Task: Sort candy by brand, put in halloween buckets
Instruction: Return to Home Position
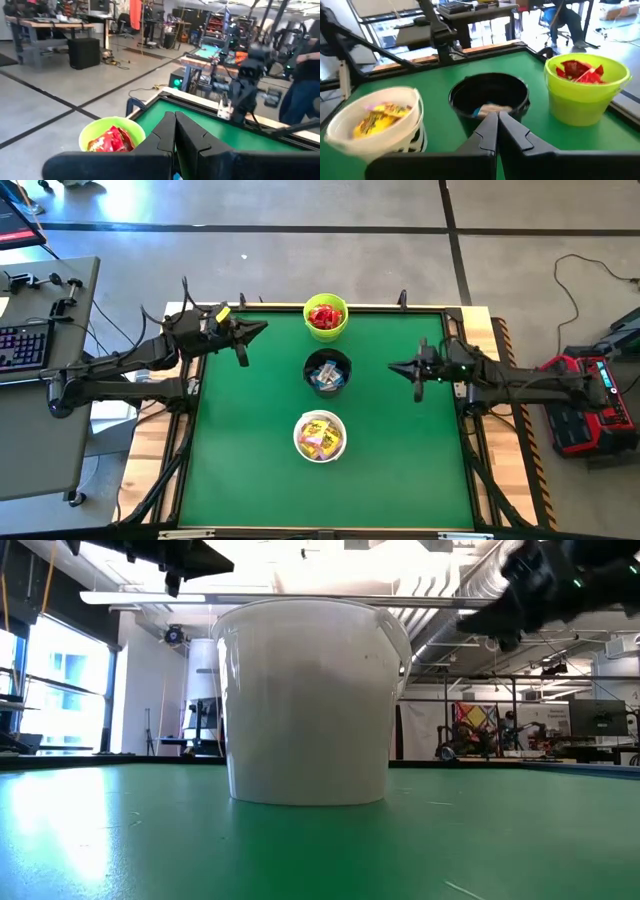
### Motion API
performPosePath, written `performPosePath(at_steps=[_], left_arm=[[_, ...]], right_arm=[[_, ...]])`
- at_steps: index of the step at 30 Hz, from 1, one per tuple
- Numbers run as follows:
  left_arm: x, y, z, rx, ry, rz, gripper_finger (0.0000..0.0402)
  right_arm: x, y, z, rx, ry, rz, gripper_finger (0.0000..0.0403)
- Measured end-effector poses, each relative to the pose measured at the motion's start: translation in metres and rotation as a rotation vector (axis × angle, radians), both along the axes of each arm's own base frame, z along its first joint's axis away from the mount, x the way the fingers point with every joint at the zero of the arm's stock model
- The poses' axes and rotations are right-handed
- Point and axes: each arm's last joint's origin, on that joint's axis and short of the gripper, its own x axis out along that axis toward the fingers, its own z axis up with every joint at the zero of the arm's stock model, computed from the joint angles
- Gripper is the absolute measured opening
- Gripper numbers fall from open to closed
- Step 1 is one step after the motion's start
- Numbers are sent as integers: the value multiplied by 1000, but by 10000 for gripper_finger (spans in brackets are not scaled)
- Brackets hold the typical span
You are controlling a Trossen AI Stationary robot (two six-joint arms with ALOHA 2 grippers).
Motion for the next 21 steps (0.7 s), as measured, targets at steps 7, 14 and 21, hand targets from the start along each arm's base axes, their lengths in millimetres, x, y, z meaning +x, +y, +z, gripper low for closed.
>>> performPosePath(at_steps=[7,14,21], left_arm=[[-2,6,0,0,0,37,0],[-7,8,2,22,-4,54,0],[-18,5,1,51,54,64,0]], right_arm=[[-27,6,-54,15,-109,6,0],[-43,9,-65,-42,-153,-1,0],[-47,10,-60,-107,-211,-5,0]])
